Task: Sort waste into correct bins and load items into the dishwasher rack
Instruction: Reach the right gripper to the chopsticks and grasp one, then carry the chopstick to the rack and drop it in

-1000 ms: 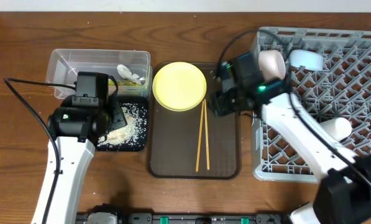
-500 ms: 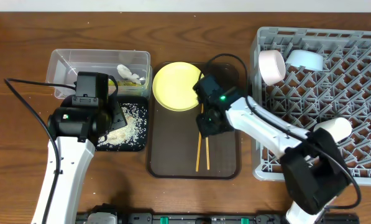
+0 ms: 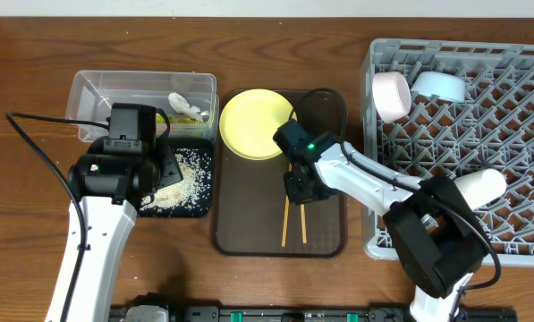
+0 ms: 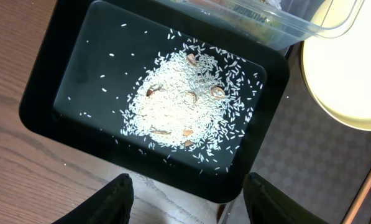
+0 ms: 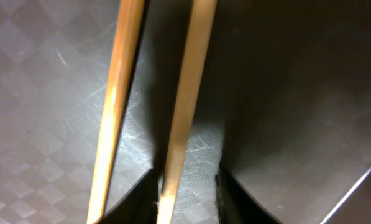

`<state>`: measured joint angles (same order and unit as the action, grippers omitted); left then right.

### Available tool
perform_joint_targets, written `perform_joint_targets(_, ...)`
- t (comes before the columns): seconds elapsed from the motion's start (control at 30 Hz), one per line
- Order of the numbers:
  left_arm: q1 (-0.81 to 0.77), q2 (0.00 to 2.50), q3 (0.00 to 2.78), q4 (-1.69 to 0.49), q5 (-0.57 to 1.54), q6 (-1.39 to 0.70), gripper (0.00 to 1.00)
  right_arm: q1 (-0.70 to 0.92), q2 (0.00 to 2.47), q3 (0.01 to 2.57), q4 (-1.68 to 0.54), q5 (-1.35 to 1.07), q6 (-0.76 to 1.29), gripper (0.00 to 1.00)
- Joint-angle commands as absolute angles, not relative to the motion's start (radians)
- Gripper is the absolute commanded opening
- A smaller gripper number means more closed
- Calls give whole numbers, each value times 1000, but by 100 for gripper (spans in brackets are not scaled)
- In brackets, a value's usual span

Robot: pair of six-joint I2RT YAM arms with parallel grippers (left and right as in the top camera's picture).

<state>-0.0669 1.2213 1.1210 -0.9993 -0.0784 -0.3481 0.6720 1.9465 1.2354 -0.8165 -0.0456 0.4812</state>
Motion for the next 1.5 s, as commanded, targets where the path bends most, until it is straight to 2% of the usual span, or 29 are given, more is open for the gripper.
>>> perform_joint_targets(0.0, -62, 1222, 1117, -1005, -87, -364, 60, 680, 1976, 1211, -820, -49, 500, 15)
perform_joint_targets(0.13, -62, 1222, 1117, -1005, -87, -364, 60, 670, 1975, 1211, -821, -49, 500, 1)
perform_joint_targets(0.43, -62, 1222, 1117, -1005, -87, -364, 60, 581, 1911, 1246, -848, -49, 414, 1)
perform_joint_targets(0.7, -62, 1222, 1117, -1005, -87, -364, 60, 436, 1674, 1275, -862, -49, 338, 1)
perform_joint_targets(0.93, -62, 1222, 1117, -1005, -87, -364, 60, 267, 1507, 1275, -968, -49, 245, 1)
perform_joint_targets(1.17, -62, 1222, 1117, -1001, -87, -364, 60, 173, 1512, 1237, -1087, -49, 204, 1)
perform_joint_targets(1.47, -62, 1222, 1117, -1001, -87, -364, 60, 169, 1525, 1088, -997, -44, 204, 2)
